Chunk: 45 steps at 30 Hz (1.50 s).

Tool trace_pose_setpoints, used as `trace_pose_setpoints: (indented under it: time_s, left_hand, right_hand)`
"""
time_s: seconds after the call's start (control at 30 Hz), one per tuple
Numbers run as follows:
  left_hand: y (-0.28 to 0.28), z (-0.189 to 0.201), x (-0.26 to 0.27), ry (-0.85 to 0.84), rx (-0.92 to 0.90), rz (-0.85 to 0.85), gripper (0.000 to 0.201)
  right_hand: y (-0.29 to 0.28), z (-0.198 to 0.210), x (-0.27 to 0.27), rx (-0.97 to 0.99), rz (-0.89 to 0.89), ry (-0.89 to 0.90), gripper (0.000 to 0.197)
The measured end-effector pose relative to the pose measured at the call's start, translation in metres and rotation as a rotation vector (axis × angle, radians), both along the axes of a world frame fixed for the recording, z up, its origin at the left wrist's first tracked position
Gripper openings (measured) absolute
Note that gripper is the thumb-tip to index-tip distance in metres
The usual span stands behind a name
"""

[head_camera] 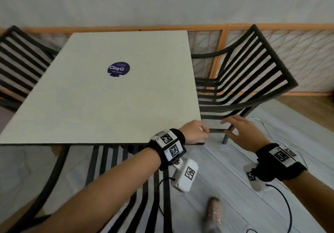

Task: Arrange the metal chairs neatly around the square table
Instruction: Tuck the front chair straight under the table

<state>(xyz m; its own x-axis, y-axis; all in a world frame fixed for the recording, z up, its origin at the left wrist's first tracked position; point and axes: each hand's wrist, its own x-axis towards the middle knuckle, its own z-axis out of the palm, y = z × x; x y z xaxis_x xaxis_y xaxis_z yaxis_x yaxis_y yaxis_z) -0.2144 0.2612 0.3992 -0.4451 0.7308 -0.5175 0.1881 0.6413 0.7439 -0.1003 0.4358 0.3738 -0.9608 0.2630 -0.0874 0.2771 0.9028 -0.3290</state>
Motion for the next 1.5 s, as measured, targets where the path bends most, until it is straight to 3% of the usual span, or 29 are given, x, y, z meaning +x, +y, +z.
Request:
trace_pose_setpoints:
  time_s: [0.17,0.3,0.47,0.6,0.7,0.9,1.03,1.23,1.5]
  left_hand:
    - [-0.161,0.059,0.017,0.068,-0.042,-0.168,0.033]
    - [-0.278,0.079,0.033,0.009,-0.199,-0.293,0.038]
    - [-0.381,0.058,0.048,-0.085,-0.382,-0.299,0.048]
    - [-0.437,0.031,0.061,-0.044,-0.576,-0.273,0.078]
    - [-0.463,0.018,0.075,0.023,-0.635,-0.283,0.084]
    - [-0.487,-0.012,0.098,0.238,-0.567,-0.095,0.041]
    - [-0.494,-0.019,0.103,0.241,-0.551,-0.060,0.029]
    - [-0.503,-0.023,0.116,0.292,-0.627,-0.037,0.031]
    - [-0.486,-0.027,0.120,0.366,-0.592,0.075,0.015]
  right_hand:
    - [-0.135,0.035,0.044,-0.134,0.034,0.078,0.023]
    - [-0.232,0.041,0.064,-0.161,0.126,-0.032,0.022]
    - [-0.330,0.036,0.081,-0.230,0.274,-0.261,0.022]
    - [-0.375,0.013,0.088,-0.181,0.301,-0.395,0.049]
    - [-0.389,-0.009,0.094,-0.046,0.301,-0.500,0.064]
    - [-0.402,-0.028,0.108,0.106,0.160,-0.347,0.025]
    - [-0.413,-0.029,0.115,0.131,0.165,-0.317,0.022]
    - [-0.431,-0.031,0.139,0.123,0.169,-0.295,0.023]
    - [-0.411,-0.024,0.132,0.090,0.181,-0.309,0.020]
